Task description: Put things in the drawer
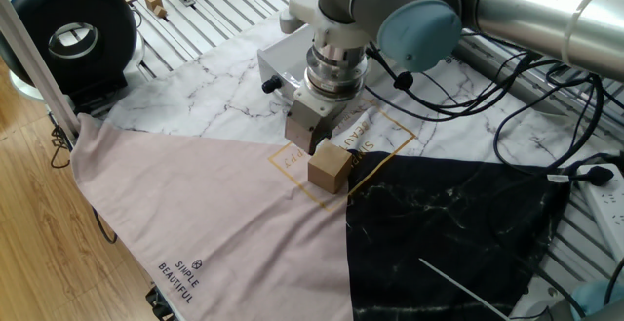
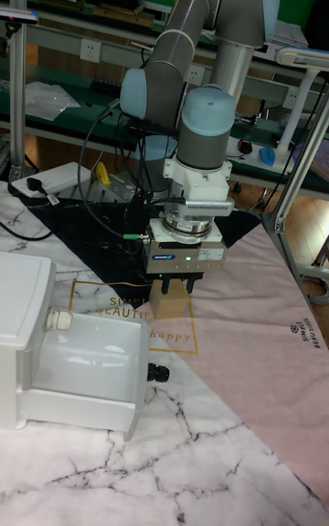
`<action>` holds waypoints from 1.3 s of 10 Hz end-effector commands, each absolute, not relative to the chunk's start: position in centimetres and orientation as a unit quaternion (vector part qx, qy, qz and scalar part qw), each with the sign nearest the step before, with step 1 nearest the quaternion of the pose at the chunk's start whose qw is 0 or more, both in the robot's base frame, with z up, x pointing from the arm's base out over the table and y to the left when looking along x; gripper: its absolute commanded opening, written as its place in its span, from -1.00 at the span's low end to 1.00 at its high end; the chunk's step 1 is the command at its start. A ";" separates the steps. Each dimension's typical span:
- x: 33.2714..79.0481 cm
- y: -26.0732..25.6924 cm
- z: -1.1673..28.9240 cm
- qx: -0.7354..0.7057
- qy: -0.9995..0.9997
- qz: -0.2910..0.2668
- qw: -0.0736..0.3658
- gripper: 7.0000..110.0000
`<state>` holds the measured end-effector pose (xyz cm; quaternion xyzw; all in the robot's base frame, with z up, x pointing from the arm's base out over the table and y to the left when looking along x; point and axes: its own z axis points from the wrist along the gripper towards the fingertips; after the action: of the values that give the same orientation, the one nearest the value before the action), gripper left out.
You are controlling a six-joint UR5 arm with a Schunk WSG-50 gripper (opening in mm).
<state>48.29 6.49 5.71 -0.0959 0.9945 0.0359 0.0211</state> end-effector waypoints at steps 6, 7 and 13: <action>48.0 6.4 5.9 -0.066 0.997 0.032 0.015 -0.71; 48.1 6.7 5.9 -0.073 0.996 0.037 0.018 -0.71; 47.3 6.5 5.9 -0.104 0.994 0.034 0.002 0.15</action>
<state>47.57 6.48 5.82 -0.1007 0.9944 0.0321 0.0089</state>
